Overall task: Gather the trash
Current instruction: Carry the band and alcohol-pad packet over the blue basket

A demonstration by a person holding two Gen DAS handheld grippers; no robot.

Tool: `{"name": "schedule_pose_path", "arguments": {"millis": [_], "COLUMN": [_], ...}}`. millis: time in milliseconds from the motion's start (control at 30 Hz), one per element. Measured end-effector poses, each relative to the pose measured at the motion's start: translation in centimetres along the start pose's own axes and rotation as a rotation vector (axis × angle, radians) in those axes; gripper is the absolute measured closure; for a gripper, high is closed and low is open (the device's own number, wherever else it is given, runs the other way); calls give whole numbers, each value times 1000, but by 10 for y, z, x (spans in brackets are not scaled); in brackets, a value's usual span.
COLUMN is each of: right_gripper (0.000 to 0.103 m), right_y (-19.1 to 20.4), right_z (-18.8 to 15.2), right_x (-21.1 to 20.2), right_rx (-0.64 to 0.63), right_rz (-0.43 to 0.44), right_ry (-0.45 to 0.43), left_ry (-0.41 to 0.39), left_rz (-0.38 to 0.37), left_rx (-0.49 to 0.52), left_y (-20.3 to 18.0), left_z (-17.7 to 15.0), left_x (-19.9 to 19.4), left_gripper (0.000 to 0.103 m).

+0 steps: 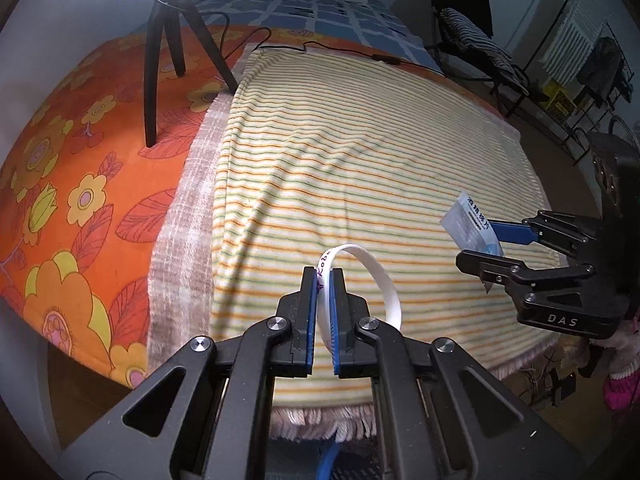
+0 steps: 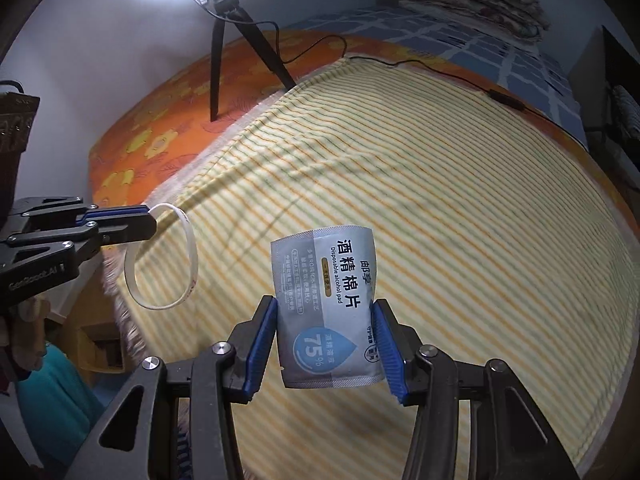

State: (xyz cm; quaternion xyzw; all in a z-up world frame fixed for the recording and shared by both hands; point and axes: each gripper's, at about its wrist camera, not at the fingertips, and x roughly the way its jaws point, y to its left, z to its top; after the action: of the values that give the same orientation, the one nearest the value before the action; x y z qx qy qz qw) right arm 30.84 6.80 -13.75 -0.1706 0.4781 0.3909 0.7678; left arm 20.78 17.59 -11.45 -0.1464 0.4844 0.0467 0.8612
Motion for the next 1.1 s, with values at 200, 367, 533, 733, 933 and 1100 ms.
{"name": "schedule_pose_path", "arguments": {"millis": [200,367,533,733,933,1100], "right_gripper": [53,52,52,51,50,49], "right_y": [15,30,43,52,52,51], "right_z": [-30,-50,-69,-95,-123,-144], "right_x": [-36,-60,-78,-92,-93,-90], "right_rx": [14,15,5,15,64,95], "right_rz": [15,21,2,-15,-7,-5], "right_ry": [-42,-71,-94,-106,-96,-79], "left_ry": [-3,0,3,26,81,129], "left_rz": [-18,-26,-33,-50,-59,-66], "left_rx": [21,42,63,94,127,137], "left_y": [-16,-30,-44,-59,-74,-83], "left_z": [-22,-43,-61,-83,-109,-128], "left_x": [-17,-29,-38,-39,-25,-9], "left_gripper": [99,99,99,99,99,99]}}
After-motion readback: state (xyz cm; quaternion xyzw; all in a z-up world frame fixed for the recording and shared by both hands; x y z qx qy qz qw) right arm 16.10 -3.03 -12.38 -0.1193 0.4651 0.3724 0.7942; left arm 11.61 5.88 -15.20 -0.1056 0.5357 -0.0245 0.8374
